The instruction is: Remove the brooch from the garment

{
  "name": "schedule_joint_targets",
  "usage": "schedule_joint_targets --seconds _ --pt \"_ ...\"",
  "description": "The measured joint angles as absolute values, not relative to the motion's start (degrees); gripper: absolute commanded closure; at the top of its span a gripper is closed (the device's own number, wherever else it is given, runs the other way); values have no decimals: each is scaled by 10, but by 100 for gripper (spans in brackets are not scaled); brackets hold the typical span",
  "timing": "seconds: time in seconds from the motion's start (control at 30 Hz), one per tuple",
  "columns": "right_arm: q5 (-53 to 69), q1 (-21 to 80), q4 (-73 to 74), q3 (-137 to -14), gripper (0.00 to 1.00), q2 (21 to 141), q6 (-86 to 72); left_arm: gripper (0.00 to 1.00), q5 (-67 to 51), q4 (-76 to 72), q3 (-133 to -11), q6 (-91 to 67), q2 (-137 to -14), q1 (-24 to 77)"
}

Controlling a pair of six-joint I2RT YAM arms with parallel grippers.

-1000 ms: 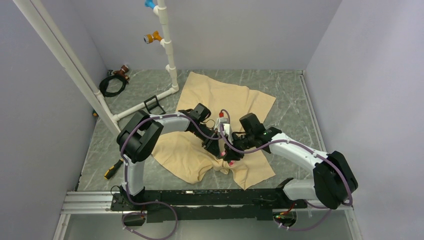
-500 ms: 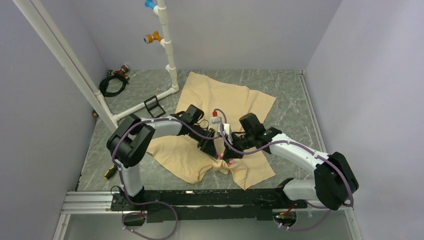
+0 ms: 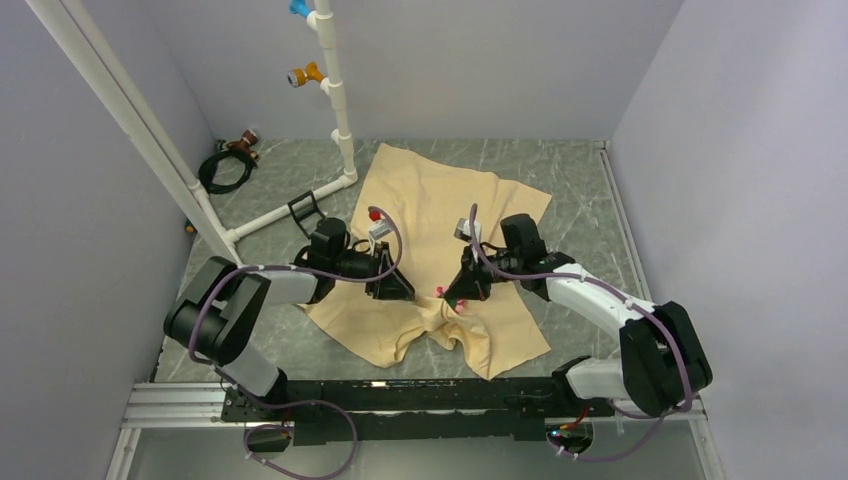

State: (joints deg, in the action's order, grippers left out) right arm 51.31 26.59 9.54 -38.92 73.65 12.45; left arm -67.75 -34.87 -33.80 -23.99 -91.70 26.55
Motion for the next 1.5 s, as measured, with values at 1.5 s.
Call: schedule_joint_targets --seconds 1.5 --pt "618 202 -190 -321 100 769 -215 60 -552 -143 -461 -99 -867 354"
